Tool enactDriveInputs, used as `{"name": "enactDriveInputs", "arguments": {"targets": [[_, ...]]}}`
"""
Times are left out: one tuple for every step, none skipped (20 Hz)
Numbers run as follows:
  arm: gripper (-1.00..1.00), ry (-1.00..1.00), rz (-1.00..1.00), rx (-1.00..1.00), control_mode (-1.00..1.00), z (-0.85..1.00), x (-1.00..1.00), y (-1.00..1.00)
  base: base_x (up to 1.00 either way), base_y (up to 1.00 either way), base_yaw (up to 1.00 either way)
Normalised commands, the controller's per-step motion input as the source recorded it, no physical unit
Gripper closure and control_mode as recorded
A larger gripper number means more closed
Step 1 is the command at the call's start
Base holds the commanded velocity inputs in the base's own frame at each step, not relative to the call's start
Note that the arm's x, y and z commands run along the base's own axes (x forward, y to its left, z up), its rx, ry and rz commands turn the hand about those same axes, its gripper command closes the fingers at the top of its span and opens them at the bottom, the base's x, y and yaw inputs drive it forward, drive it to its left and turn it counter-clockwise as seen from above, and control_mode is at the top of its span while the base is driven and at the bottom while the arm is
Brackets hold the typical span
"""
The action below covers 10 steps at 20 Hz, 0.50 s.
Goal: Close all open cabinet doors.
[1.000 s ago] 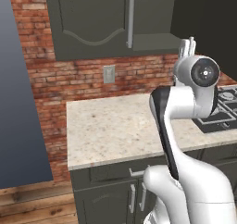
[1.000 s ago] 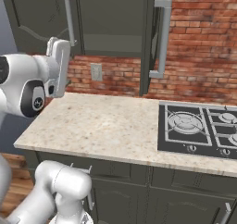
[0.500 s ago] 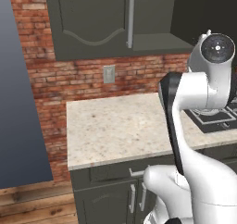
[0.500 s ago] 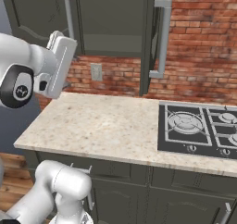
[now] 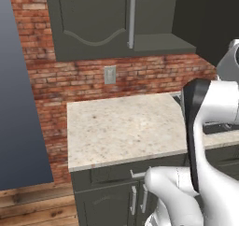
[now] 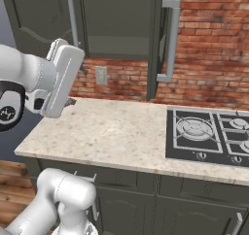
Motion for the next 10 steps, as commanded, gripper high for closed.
{"name": "enactDriveInputs", "arguments": {"targets": [[-1.0, 0.15, 0.0, 0.0, -1.0, 0.0, -0.59, -0.12, 0.0, 0.0, 0.0], [-1.0, 0.22, 0.0, 0.0, -1.0, 0.0, -0.54, -0.12, 0.0, 0.0, 0.0], [-1.0, 0.25, 0.0, 0.0, -1.0, 0.0, -0.53, -0.14, 0.0, 0.0, 0.0], [-1.0, 0.25, 0.0, 0.0, -1.0, 0.0, -0.52, -0.16, 0.0, 0.0, 0.0], [-1.0, 0.24, 0.0, 0.0, -1.0, 0.0, -0.52, -0.18, 0.0, 0.0, 0.0], [-1.0, 0.16, 0.0, 0.0, -1.0, 0.0, -0.54, -0.23, 0.0, 0.0, 0.0], [-1.0, 0.13, 0.0, 0.0, -1.0, 0.0, -0.54, -0.26, 0.0, 0.0, 0.0], [-1.0, 0.07, 0.0, 0.0, -1.0, 0.0, -0.58, -0.29, 0.0, 0.0, 0.0], [-1.0, 0.07, 0.0, 0.0, -1.0, 0.0, -0.58, -0.28, 0.0, 0.0, 0.0], [-1.0, 0.06, 0.0, 0.0, -1.0, 0.0, -0.61, -0.28, 0.0, 0.0, 0.0]]}}
